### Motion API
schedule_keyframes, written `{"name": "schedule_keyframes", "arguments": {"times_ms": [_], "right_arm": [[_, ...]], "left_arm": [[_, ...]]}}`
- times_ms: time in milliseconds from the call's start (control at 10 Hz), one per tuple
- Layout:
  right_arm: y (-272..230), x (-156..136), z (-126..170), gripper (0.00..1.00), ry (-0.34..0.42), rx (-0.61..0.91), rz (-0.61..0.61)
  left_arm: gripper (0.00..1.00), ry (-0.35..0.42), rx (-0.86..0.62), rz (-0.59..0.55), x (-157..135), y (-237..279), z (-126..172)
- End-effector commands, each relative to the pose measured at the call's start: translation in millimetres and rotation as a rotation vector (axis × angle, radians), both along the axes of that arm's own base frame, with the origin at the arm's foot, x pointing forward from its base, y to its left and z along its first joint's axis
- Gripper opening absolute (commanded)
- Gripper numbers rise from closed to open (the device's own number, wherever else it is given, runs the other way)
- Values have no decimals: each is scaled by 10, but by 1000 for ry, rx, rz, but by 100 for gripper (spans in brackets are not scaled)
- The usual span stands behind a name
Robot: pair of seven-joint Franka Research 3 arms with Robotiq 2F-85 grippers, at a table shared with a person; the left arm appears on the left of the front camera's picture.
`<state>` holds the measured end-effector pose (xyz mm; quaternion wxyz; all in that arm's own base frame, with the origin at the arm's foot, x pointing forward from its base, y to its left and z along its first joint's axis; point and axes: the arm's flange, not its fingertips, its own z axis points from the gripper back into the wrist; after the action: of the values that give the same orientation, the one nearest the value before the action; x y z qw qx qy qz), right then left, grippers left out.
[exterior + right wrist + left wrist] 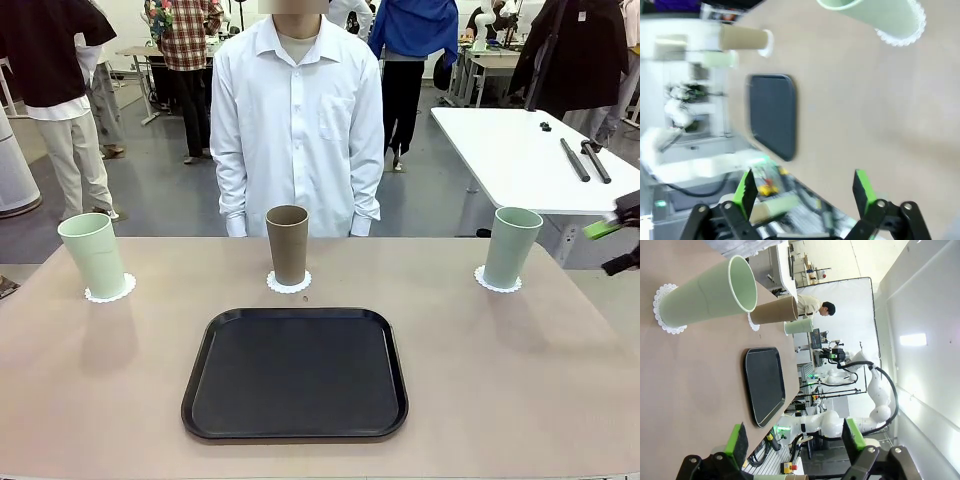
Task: Place coasters on the table and set cups on them.
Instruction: Take one Reusable plastic cup from the Flat Tray and place it on a coaster set by the human.
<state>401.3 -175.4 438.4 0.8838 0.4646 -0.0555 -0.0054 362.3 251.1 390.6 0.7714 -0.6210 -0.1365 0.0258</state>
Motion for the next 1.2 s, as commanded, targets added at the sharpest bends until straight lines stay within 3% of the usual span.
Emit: {"name": "schedule_keyframes", "arguments": {"times_ms": [0, 200, 400, 700, 1100], "right_arm": [[-434, 184, -247, 100, 44, 403, -83], [-642, 112, -525, 100, 7, 567, -97], [-792, -27, -575, 100, -3, 589, -72], [-826, -144, -526, 100, -24, 489, -203], [-733, -46, -439, 100, -30, 379, -245]], "left_arm": [[100, -8, 0, 4, -16, -15, 23], [100, -8, 0, 4, -16, -15, 23], [100, -8, 0, 4, -16, -15, 23], [100, -8, 0, 4, -16, -15, 23], [100, -8, 0, 4, -16, -15, 23]]}}
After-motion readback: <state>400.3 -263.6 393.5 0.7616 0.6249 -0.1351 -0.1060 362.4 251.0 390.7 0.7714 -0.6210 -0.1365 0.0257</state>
